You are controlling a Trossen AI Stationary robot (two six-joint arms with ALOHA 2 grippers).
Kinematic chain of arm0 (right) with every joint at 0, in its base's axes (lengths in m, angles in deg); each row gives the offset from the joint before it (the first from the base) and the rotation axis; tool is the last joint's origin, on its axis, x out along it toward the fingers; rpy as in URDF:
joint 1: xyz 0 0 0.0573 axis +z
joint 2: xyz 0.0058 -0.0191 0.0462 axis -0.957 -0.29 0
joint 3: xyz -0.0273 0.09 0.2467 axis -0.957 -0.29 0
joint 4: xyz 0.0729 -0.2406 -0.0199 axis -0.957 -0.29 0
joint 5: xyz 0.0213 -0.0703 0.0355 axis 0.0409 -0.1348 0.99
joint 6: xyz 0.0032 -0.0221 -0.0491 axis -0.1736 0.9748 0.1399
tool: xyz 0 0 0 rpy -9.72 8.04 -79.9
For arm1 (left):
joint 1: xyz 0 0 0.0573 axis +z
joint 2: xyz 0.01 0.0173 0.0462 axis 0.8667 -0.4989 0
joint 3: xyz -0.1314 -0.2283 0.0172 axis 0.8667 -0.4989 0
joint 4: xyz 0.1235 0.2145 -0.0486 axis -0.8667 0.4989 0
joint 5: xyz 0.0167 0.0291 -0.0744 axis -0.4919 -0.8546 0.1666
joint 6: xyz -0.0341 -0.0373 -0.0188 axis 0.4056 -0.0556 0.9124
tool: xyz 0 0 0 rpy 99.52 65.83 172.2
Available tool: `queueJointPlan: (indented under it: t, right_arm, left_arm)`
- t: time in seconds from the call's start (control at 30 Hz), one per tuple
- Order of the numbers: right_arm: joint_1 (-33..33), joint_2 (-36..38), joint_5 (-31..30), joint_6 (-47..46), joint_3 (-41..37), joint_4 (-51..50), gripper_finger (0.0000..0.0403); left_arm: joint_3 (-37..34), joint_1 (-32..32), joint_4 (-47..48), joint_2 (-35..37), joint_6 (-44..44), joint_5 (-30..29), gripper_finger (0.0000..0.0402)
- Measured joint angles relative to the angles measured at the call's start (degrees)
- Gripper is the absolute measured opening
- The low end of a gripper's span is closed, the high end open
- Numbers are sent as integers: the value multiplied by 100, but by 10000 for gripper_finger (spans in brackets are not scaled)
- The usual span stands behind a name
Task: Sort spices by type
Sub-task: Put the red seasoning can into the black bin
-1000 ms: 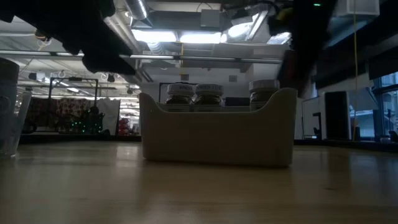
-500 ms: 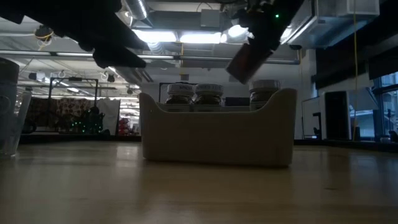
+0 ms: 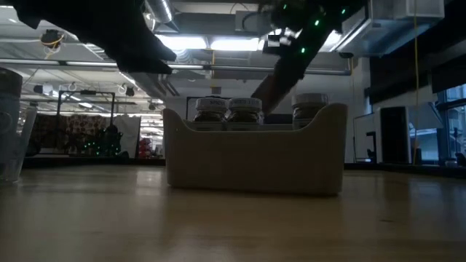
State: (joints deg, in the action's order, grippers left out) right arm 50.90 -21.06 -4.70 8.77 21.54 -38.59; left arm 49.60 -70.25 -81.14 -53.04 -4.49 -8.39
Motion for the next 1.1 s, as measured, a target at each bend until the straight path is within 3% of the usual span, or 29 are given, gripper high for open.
queueJointPlan:
  t: [0.17,0.5,1.1]
  right_arm:
    - [-354,-527,168,281,295,-109,202]
    - [-673,-1629,725,545,1583,-1374,202]
    - [-703,-1993,838,826,1606,-1486,202]
  left_arm:
    - [0,335,381,283,-300,-1,311]
    - [0,849,475,330,-815,0,311]
    - [0,1019,696,265,-823,4,311]
